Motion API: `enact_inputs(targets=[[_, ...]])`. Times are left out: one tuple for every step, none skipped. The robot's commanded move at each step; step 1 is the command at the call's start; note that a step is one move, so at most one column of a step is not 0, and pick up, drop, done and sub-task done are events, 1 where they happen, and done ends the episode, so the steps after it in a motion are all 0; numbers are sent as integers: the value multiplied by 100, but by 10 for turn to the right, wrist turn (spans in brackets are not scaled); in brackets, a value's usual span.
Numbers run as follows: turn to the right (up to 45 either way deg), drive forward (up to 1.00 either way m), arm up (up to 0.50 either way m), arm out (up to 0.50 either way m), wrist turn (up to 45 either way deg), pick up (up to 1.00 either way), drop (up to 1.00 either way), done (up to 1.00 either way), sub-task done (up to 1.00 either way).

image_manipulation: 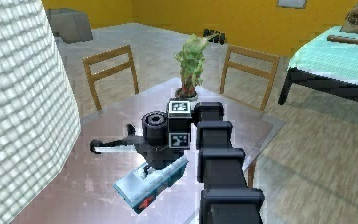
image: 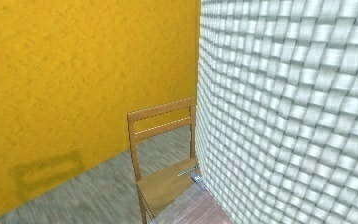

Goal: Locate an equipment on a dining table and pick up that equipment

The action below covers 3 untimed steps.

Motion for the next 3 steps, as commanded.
enact_inputs(targets=[[0, 0, -30, 0, 0, 0, 0, 0, 0], [0, 0, 0, 0, 0, 100, 0, 0, 0], [0, 0, 10, 0, 0, 0, 0, 0, 0]])
